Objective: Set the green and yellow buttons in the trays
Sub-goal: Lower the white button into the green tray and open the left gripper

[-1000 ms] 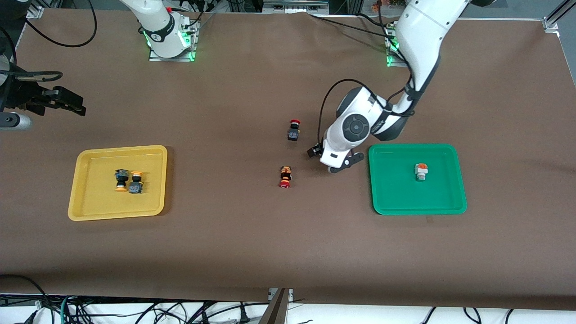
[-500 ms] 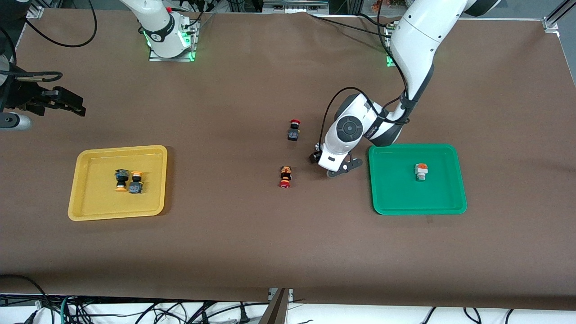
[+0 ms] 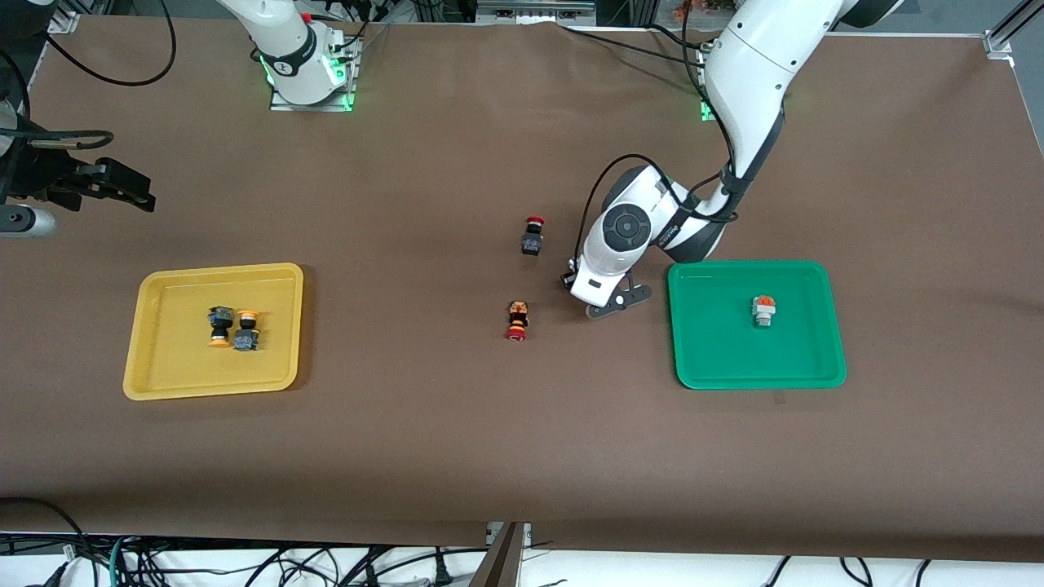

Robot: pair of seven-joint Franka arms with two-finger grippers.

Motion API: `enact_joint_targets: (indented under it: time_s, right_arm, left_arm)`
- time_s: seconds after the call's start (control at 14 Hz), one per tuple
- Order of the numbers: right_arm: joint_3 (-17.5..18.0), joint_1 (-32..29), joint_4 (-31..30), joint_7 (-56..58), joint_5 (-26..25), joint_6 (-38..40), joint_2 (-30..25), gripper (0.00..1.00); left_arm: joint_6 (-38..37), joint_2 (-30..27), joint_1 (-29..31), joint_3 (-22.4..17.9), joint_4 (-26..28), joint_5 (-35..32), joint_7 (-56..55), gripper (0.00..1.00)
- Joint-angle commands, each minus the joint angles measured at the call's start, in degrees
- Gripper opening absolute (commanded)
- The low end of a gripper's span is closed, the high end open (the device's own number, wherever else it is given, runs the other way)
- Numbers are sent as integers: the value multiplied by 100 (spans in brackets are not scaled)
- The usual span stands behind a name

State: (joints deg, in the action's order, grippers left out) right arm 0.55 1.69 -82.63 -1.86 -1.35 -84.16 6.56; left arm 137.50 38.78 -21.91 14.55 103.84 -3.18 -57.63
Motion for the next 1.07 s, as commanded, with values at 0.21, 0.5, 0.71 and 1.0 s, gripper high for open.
enact_joint_targets:
  time_s: [0.21,0.5,0.71,1.0]
  right_arm:
    - [25,-20,-8,27,-85,-57,-6,100]
    - [25,-20,45,36,-85,-48,29,100]
    - [25,-11,45,36,-85,-48,38,100]
    - [25,-11,45,27,-85,-48,38,100]
  left_arm:
    - [-1424,-686,748,-66,-574,-430,1759,0]
    - [-1691,-626,1495,-58,-691,-412,2896,0]
    - [-1700,-329,1960,-75,-681,-429,4055,2]
    - [-1656,25,2208,-75,-804,-403,4111,100]
